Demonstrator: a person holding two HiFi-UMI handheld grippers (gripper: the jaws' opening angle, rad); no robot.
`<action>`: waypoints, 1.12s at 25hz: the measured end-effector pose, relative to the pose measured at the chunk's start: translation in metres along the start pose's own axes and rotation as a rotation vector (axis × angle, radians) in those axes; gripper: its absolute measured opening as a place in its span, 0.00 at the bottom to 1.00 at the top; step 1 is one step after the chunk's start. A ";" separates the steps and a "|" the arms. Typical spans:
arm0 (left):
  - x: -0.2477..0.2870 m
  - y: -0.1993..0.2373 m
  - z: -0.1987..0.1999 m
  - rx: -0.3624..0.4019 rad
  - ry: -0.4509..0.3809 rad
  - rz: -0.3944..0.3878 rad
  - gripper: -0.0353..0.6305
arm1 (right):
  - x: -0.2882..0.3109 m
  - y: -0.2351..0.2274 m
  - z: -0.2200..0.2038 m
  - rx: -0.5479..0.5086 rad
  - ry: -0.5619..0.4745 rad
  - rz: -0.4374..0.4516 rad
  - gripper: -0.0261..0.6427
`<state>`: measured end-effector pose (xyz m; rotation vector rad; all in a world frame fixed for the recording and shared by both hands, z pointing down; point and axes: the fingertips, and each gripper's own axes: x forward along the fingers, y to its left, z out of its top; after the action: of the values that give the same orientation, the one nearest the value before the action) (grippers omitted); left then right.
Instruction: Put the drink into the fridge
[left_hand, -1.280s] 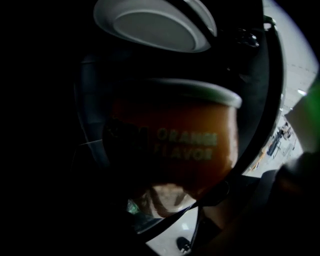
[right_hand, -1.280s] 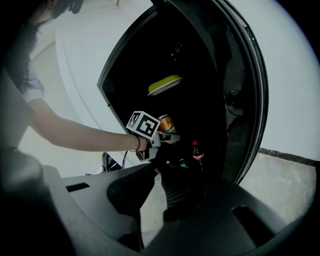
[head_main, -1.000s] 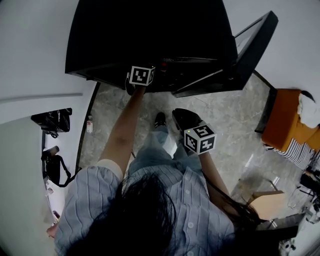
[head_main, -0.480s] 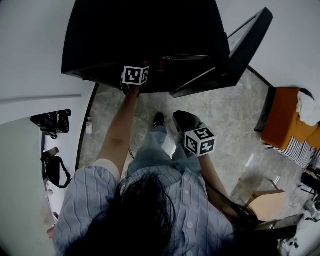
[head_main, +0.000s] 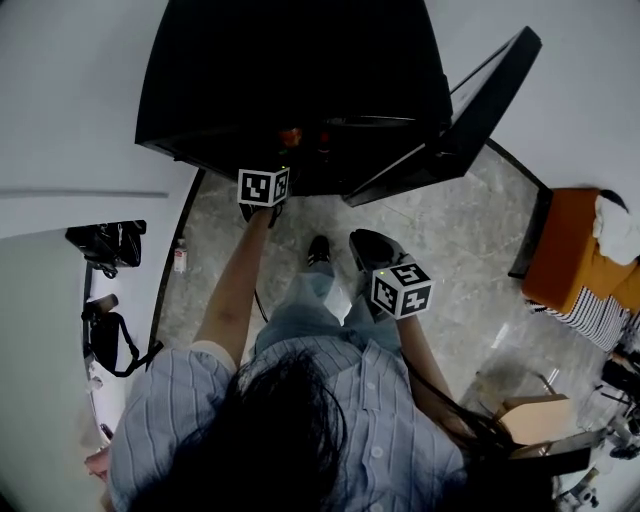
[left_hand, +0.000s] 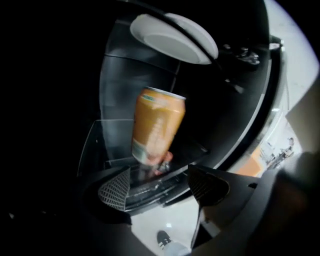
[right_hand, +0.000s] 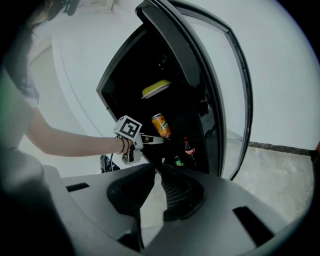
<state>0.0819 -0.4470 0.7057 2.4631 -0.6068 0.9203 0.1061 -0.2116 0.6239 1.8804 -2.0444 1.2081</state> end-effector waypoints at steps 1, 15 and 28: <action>-0.005 -0.005 -0.006 -0.001 0.001 -0.011 0.59 | -0.001 -0.001 0.001 0.000 -0.003 0.001 0.11; -0.112 -0.095 -0.026 -0.099 -0.177 -0.089 0.43 | -0.024 0.015 0.028 -0.095 -0.013 0.115 0.11; -0.188 -0.162 -0.028 -0.194 -0.320 -0.128 0.30 | -0.072 0.023 0.027 -0.189 0.001 0.218 0.11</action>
<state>0.0265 -0.2550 0.5557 2.4541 -0.6017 0.3991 0.1136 -0.1733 0.5537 1.6076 -2.3208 1.0131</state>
